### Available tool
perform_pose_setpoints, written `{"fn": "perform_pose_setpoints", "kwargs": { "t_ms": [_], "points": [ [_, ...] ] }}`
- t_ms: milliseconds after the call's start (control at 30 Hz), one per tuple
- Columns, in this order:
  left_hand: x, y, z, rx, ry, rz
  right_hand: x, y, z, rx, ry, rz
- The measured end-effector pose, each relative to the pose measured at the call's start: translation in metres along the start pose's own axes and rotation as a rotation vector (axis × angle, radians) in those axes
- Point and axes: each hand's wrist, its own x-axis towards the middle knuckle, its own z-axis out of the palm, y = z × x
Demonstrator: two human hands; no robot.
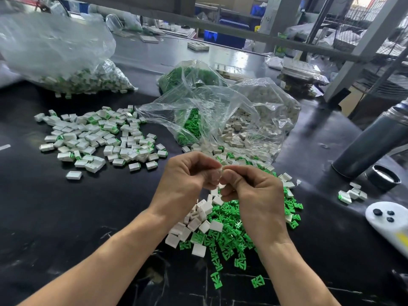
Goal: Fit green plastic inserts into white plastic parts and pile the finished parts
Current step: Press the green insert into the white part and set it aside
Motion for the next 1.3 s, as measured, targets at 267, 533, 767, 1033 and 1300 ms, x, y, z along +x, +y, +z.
{"fn": "perform_pose_setpoints", "kwargs": {
  "t_ms": [267,533,767,1033,1300],
  "points": [
    [-0.003,-0.001,0.005,0.137,0.012,0.061,0.001,0.000,0.000,0.103,-0.164,0.202],
    [-0.004,0.000,0.005,0.242,-0.039,0.096,0.001,0.001,-0.003,0.023,-0.116,0.196],
    [-0.003,0.001,0.001,0.125,-0.060,0.019,0.001,0.001,-0.007,0.003,-0.119,0.128],
    [-0.003,0.001,0.001,0.185,-0.080,0.046,0.005,-0.001,-0.003,0.080,-0.112,0.176],
    [-0.005,0.004,0.006,0.191,-0.136,0.050,0.001,-0.003,0.009,-0.046,-0.144,0.189]
  ]
}}
